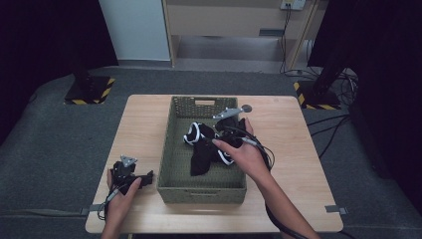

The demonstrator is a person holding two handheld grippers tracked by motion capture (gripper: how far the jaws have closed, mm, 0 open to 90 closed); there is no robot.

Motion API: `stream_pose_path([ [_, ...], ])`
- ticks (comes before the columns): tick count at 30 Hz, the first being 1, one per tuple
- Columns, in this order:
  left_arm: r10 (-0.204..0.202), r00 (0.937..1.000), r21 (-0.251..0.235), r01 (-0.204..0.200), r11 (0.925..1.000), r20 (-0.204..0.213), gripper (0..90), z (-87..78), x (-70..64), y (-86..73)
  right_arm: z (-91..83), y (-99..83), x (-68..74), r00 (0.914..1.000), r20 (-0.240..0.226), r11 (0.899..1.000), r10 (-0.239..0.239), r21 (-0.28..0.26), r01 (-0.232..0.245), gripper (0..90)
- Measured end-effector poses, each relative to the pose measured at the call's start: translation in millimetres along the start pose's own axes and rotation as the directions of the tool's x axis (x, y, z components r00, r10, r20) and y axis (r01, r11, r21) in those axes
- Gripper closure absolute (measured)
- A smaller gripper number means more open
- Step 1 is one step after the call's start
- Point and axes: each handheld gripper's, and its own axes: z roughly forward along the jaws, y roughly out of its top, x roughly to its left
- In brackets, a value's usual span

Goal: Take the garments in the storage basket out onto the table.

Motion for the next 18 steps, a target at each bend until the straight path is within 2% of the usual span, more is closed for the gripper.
stream_pose_path([
  [18,0.0,1.0,0.0,0.0,1.0,0.0,0.0,0.0,0.0,0.0,28.0,1.5,8.4,0.9999,-0.014,0.999,0.002,0.04,-0.001,2.9],
])
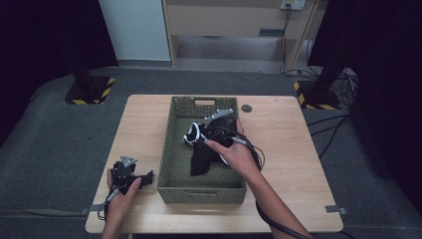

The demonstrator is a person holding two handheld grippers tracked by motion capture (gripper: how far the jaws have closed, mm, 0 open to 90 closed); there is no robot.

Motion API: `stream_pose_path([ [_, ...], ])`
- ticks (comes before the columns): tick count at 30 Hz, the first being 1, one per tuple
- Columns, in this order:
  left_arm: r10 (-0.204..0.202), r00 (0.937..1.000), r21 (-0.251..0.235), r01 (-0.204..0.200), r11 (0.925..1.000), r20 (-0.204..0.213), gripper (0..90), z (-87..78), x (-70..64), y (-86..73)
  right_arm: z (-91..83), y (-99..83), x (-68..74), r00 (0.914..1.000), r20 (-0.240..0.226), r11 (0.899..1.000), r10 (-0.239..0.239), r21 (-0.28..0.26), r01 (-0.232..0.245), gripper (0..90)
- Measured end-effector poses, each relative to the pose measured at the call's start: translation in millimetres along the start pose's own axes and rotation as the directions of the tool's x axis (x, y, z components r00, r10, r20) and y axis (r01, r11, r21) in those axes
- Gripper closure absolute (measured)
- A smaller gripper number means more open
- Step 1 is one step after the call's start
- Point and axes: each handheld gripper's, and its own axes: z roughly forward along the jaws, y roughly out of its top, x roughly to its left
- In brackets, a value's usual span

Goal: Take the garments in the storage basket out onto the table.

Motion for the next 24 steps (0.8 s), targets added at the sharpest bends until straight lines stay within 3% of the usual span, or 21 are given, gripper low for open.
stream_pose_path([
  [24,0.0,1.0,0.0,0.0,1.0,0.0,0.0,0.0,0.0,0.0,34.4,-6.8,3.2,0.9997,-0.008,0.998,0.021,0.067,-0.021,2.9],
])
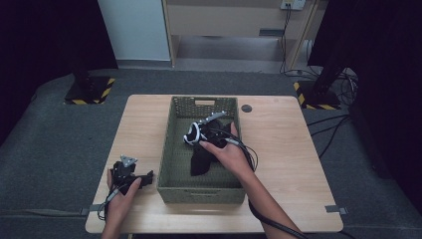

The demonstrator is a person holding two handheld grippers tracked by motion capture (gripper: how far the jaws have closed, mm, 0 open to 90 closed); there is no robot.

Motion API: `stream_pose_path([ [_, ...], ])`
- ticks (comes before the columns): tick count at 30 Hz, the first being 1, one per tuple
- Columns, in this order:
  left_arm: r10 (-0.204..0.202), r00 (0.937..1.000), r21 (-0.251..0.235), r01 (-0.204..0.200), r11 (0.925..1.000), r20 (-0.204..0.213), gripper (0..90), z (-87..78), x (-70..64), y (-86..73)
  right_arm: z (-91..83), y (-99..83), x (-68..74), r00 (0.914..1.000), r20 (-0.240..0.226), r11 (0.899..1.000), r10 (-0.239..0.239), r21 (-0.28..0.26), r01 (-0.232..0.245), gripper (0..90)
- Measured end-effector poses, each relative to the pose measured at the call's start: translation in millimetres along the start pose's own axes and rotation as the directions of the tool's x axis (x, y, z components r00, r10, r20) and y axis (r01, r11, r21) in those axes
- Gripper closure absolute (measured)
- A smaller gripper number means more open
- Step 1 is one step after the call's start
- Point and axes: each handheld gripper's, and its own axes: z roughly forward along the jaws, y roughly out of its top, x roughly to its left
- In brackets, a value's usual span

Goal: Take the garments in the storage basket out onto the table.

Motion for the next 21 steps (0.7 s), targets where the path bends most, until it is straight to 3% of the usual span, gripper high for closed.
stream_pose_path([
  [21,0.0,1.0,0.0,0.0,1.0,0.0,0.0,0.0,0.0,0.0,40.1,1.5,1.3,0.9996,-0.017,0.998,0.023,0.065,-0.021,3.3],
])
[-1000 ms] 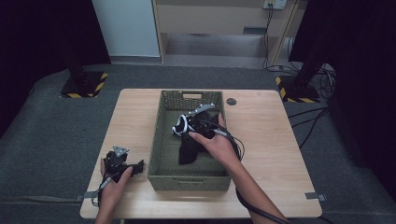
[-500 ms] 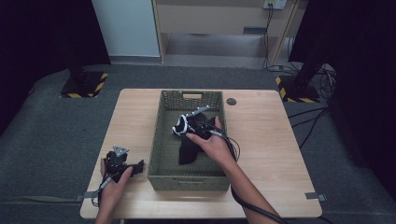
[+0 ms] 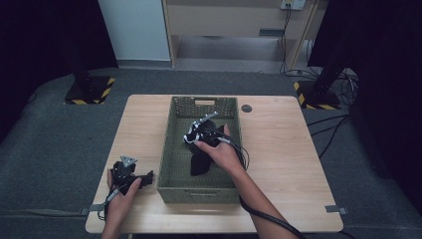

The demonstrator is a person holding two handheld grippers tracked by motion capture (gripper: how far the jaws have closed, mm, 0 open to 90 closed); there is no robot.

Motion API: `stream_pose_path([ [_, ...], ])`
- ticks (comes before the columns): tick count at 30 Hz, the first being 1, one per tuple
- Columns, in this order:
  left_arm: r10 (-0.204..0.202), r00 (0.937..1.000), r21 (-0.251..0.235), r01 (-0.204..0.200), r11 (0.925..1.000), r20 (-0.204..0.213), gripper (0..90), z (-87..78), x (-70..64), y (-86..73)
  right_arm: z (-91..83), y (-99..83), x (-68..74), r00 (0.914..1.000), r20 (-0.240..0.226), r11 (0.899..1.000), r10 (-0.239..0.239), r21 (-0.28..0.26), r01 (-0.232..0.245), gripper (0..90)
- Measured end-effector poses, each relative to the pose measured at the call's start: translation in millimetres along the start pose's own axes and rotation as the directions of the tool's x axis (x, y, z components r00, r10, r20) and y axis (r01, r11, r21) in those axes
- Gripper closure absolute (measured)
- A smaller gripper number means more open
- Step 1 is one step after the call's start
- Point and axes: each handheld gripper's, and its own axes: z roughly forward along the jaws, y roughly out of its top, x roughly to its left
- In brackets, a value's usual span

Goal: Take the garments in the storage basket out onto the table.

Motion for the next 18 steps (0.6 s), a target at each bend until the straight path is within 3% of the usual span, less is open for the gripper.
stream_pose_path([
  [18,0.0,1.0,0.0,0.0,1.0,0.0,0.0,0.0,0.0,0.0,20.0,-5.5,-10.7,0.999,0.016,0.998,0.042,0.054,-0.043,3.3],
])
